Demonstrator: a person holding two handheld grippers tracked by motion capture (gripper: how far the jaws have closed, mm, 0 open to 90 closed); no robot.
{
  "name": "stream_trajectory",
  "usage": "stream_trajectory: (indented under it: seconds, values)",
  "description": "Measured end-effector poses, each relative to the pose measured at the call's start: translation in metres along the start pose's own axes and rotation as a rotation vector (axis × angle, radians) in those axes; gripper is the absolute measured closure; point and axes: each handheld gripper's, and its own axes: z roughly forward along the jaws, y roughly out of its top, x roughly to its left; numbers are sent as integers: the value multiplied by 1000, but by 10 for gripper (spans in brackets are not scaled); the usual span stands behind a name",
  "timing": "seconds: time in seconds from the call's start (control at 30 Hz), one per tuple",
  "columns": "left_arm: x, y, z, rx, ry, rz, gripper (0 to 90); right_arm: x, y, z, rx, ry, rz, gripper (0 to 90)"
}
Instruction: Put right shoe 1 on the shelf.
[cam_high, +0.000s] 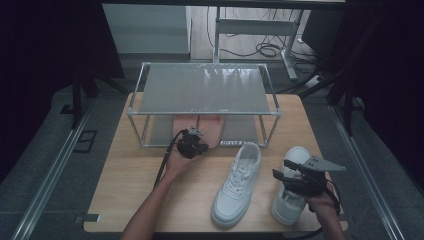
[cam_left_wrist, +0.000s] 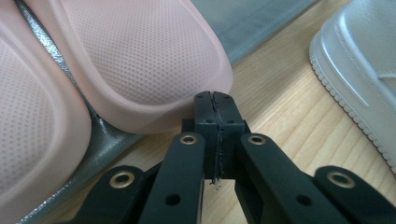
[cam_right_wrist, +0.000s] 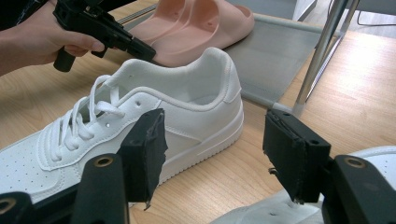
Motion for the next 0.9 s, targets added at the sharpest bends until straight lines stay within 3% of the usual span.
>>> stream_trajectory:
  seconds: [0.1,0.3,0.4,0.9]
  values:
    - [2,1,2,0,10,11,900,0,0,0,0,0,0,395]
    - [3,3,7,-8,23,-18,898,-1,0,0,0,0,1,395]
    - [5,4,9,-11,30,-5,896,-1,0,0,-1,-1,1,395]
    - [3,3,11,-26,56,-39,875,-1,0,0,-1,-4,5,396]
